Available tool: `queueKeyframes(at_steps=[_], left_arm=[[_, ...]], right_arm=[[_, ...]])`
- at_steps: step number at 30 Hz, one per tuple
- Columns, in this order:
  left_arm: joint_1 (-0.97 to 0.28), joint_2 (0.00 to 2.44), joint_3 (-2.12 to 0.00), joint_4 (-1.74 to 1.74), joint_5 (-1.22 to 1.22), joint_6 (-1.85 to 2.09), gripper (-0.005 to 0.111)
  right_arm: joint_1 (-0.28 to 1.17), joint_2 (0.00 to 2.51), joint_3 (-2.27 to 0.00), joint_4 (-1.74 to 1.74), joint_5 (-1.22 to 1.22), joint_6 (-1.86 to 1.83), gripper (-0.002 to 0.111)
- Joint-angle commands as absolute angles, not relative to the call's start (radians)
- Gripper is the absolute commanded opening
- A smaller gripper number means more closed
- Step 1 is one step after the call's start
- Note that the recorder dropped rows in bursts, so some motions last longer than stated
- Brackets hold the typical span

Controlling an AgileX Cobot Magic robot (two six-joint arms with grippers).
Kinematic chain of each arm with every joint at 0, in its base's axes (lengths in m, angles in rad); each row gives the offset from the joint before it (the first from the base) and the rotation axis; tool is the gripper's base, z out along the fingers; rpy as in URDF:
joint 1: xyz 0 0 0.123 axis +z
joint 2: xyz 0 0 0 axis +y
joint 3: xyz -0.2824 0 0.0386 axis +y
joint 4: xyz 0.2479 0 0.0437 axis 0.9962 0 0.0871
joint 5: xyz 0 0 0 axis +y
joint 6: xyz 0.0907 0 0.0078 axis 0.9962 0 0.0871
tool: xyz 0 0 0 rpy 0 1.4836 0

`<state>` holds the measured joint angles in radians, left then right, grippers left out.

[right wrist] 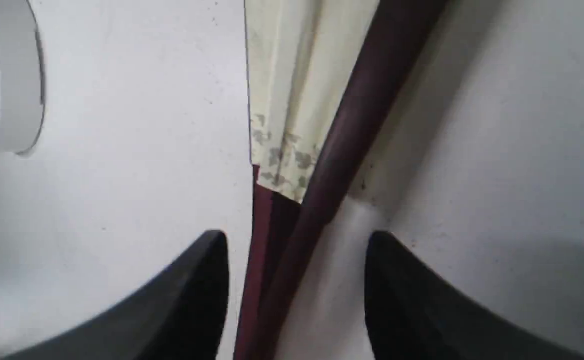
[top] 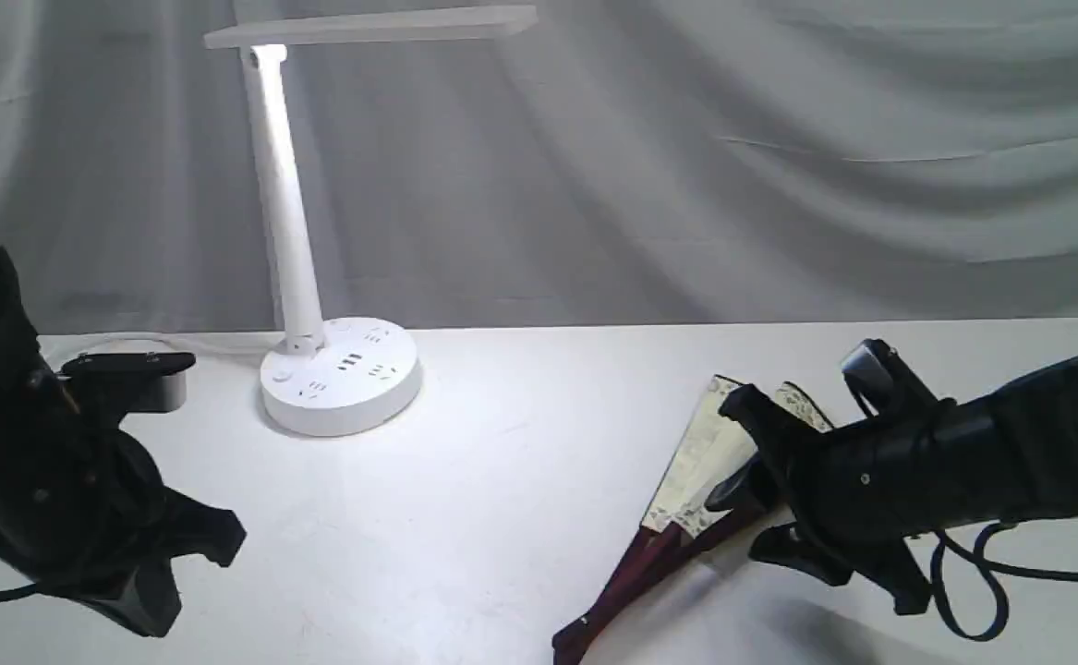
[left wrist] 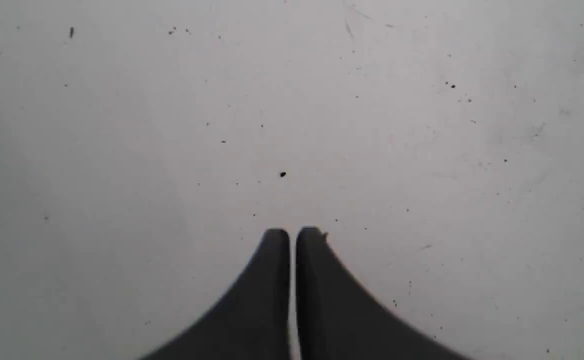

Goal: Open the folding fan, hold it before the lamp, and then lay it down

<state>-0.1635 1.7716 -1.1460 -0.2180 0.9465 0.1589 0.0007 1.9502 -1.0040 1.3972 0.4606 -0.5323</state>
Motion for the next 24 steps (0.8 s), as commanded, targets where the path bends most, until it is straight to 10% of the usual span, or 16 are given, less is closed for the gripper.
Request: queueKeyframes(at_steps=[1,24], left_arm=[[-0.162,1.761,-1.141,-0.230,0.948,0.164,0.000],[-0.162,1.761,-1.141,-0.229,0.912,0.164,0.000]], right_arm=[[0.002,1.992,-0.998,1.530,0.501,-0.608,0.044],[0.012,2.035,-0.998,1.684,0.538,-0.733,0.044]])
